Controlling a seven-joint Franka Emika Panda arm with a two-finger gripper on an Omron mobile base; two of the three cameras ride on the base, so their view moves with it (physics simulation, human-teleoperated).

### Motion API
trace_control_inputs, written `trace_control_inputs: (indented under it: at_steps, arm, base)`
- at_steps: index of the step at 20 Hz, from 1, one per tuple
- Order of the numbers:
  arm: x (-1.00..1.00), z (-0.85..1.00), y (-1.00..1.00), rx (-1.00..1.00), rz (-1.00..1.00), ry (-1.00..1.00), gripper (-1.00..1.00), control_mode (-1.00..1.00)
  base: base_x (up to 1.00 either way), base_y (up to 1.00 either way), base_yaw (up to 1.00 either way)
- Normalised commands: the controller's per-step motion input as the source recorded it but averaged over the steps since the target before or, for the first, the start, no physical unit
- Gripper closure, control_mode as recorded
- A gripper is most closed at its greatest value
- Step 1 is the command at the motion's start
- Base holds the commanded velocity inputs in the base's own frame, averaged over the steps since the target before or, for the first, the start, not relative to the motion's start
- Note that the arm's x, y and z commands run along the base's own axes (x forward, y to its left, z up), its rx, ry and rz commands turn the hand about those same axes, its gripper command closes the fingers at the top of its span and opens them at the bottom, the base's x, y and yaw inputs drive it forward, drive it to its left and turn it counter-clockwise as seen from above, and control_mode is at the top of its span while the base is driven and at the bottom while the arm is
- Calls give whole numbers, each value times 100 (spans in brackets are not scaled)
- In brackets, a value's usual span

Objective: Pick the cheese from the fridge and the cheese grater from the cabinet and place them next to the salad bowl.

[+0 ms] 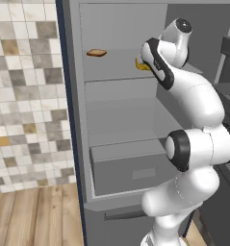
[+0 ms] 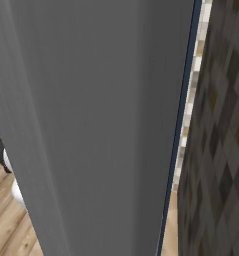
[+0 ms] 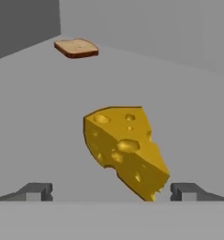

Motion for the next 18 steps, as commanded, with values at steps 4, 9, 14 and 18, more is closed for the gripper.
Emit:
trace_control_inputs:
  at_steps: [4, 9, 14, 18]
  arm:
    - [21, 0, 6, -4, 0, 0, -100, -100]
    - [29, -14, 2, -4, 0, 0, -100, -100]
    - [24, -15, 1, -4, 0, 0, -100, -100]
    - [13, -11, 0, -4, 0, 1, -100, -100]
  base:
    - [0, 0, 0]
    - [0, 0, 0]
    - [0, 0, 0]
    - [0, 0, 0]
